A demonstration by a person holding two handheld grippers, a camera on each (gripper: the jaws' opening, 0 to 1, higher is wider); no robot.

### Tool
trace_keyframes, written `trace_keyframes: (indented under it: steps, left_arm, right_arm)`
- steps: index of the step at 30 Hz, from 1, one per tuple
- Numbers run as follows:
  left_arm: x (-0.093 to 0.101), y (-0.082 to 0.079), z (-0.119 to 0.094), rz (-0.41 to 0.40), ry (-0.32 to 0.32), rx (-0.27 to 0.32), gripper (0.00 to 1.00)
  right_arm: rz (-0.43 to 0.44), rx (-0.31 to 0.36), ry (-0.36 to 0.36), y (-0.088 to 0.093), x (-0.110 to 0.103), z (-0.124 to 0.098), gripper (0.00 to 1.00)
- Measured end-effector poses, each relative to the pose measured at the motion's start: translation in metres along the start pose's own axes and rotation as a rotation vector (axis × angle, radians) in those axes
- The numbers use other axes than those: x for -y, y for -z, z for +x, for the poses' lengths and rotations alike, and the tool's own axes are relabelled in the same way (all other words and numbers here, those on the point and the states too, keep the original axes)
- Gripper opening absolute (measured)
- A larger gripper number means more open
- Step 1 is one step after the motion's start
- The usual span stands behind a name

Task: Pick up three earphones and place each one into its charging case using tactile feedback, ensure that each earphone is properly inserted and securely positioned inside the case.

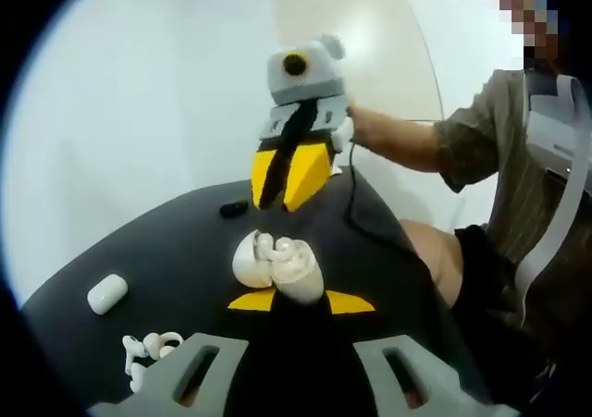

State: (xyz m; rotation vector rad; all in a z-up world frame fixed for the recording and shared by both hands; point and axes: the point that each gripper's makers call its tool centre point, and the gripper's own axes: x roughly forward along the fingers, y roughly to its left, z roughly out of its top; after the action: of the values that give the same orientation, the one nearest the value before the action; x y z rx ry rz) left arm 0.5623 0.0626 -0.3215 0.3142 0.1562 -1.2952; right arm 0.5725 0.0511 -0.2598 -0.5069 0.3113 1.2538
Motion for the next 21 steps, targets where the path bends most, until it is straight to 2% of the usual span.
trace_keyframes:
  steps: [2,3,4,6,8,9,10,11,12,13,15,16,19,21]
  left_arm:
    - [0.0,0.0,0.0,0.0,0.0,0.0,0.16]
    - [0.0,0.0,0.0,0.0,0.0,0.0,0.16]
    - [0.0,0.0,0.0,0.0,-0.001,0.0,0.16]
    - [0.0,0.0,0.0,0.001,-0.002,0.0,0.16]
    - [0.0,0.0,0.0,0.001,-0.002,-0.001,0.16]
    - [0.0,0.0,0.0,0.0,-0.003,-0.001,0.16]
    - [0.0,0.0,0.0,0.0,-0.003,-0.001,0.16]
    - [-0.001,0.0,0.0,0.0,-0.003,-0.001,0.16]
    - [-0.001,0.0,0.0,-0.002,-0.002,-0.001,0.16]
    - [-0.001,0.0,0.0,-0.003,-0.001,-0.001,0.16]
    - [-0.001,0.0,0.0,-0.003,0.0,0.0,0.16]
    - [-0.001,0.0,0.0,-0.005,0.001,0.0,0.16]
    - [-0.001,0.0,-0.001,-0.006,0.003,0.0,0.16]
    - [-0.001,0.0,-0.001,-0.006,0.003,0.0,0.16]
  right_arm:
    - [-0.087,-0.05,0.094,0.003,-0.001,-0.003,0.12]
    - [-0.116,-0.073,0.116,0.007,-0.004,-0.003,0.12]
    - [-0.125,-0.097,0.115,0.011,-0.007,-0.003,0.12]
    - [-0.116,-0.103,0.11,0.017,-0.009,-0.003,0.12]
    - [-0.036,-0.068,0.055,0.025,-0.009,-0.005,0.14]
    - [0.036,-0.028,0.016,0.027,-0.009,-0.005,0.18]
    - [0.126,0.01,-0.044,0.03,-0.011,-0.006,0.26]
    - [0.199,0.028,-0.105,0.035,-0.014,-0.006,0.32]
    - [0.266,0.04,-0.127,0.044,-0.009,-0.005,0.33]
    - [0.284,0.047,-0.133,0.049,-0.005,-0.004,0.31]
    - [0.257,0.049,-0.131,0.057,-0.001,-0.001,0.28]
    - [0.252,0.067,-0.141,0.058,0.0,0.002,0.27]
    - [0.296,0.112,-0.23,0.053,-0.009,0.013,0.27]
    - [0.293,0.115,-0.25,0.053,-0.01,0.021,0.27]
